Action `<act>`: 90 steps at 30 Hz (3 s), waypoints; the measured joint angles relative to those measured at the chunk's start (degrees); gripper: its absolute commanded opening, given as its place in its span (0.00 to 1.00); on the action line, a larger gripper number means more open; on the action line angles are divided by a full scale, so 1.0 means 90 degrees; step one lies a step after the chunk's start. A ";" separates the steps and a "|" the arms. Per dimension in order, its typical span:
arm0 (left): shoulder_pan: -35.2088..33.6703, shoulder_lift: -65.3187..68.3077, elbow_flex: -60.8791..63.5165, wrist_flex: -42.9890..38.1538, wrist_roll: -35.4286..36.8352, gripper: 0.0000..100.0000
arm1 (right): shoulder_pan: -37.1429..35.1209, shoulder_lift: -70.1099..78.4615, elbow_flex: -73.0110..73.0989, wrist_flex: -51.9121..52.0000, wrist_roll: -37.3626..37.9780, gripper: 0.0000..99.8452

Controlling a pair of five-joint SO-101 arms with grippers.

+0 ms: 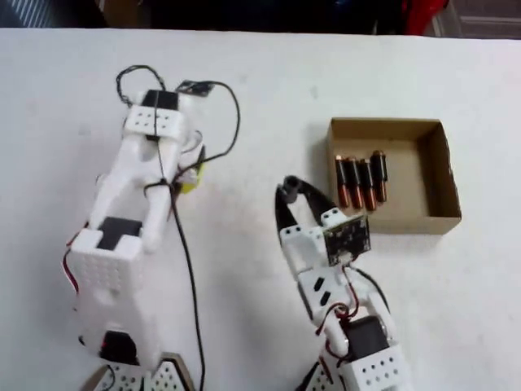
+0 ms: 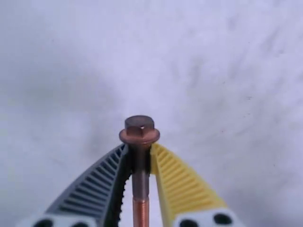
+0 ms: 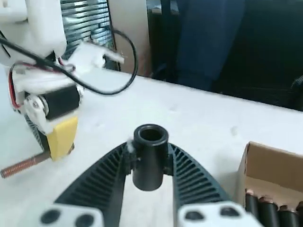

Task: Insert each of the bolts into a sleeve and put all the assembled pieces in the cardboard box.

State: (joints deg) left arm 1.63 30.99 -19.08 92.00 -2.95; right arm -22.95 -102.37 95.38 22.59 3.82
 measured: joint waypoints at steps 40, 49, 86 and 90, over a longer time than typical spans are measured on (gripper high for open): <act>-0.0547 0.0899 -0.0020 -0.1416 -0.1739 0.09 | -0.0059 -0.0010 0.0107 -0.0029 0.0000 0.02; -0.0527 0.1358 -0.0244 -0.1407 -0.1739 0.09 | -0.0059 -0.0010 0.0107 -0.0029 0.0000 0.02; 0.0225 0.0371 -0.2305 0.1026 -0.0293 0.02 | -0.0957 -0.0010 0.0107 0.0156 0.0000 0.02; 0.0703 -0.0703 -0.1905 0.1045 -0.0293 0.02 | -0.0957 -0.0010 0.0107 0.0156 0.0000 0.02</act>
State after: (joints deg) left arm 7.96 24.66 -36.22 101.41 -5.58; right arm -31.56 -102.46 96.35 24.00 3.82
